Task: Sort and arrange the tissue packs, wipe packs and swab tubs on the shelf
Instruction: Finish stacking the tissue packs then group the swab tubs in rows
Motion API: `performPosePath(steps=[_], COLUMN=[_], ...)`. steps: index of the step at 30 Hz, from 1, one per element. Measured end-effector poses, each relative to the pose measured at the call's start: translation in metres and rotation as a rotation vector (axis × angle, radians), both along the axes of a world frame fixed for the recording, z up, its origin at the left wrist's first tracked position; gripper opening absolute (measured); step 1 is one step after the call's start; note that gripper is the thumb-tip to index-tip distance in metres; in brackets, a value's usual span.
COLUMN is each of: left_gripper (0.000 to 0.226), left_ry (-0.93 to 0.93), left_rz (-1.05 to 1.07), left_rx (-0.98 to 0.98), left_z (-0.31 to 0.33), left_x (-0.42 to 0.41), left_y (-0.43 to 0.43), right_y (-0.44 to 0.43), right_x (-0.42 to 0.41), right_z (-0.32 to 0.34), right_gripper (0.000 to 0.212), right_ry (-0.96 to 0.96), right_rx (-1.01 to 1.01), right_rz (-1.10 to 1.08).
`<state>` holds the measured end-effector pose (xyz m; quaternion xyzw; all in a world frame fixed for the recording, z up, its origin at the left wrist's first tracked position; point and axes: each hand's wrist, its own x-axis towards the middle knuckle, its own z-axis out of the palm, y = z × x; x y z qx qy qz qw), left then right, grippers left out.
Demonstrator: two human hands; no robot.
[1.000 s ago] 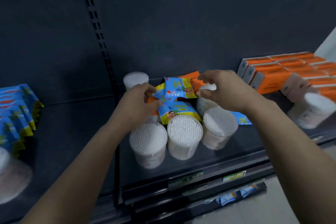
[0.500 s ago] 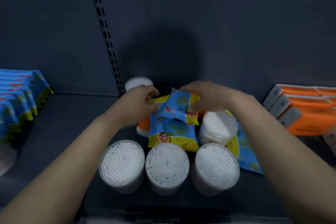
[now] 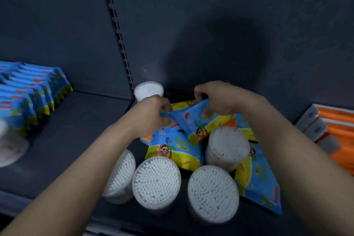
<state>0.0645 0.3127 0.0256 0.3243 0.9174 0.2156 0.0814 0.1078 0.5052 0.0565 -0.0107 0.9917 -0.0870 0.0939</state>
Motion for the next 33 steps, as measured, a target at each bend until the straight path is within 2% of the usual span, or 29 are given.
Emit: performPosePath(steps=[4,8,15,23,26,30,33], left_gripper=[0.039,0.062,0.040,0.027,0.027,0.025,0.021], left_ry=[0.018,0.102,0.266,0.475,0.470,0.140,0.017], left_rz=[-0.064,-0.103,-0.112,0.091,0.123,0.187,0.273], left_rx=[-0.080,-0.210,-0.298,-0.258,-0.166,0.228,0.452], left_z=[-0.005,-0.010,-0.002,0.013,0.016,0.025,0.031], left_x=[0.005,0.006,0.012,0.023,0.027,0.033,0.038], left_y=[0.018,0.033,0.037,0.027,0.016,0.001,-0.004], right_y=[0.021,0.038,0.051,0.044,0.039,0.028,0.016], right_x=[0.017,0.032,0.047,0.044,0.041,0.037,0.036], right_z=[0.009,0.014,0.013,0.017,0.017,0.017,0.018], right_gripper=[0.025,0.032,0.025,0.026,0.023,0.020,0.019], right_ry=[0.125,0.190,0.317,0.469,0.526,0.578,0.594], right_rx=[-0.032,0.041,-0.043,-0.168,-0.216,-0.279,-0.326], right_rz=[-0.133,-0.268,-0.390,-0.407,-0.400,-0.402,-0.392])
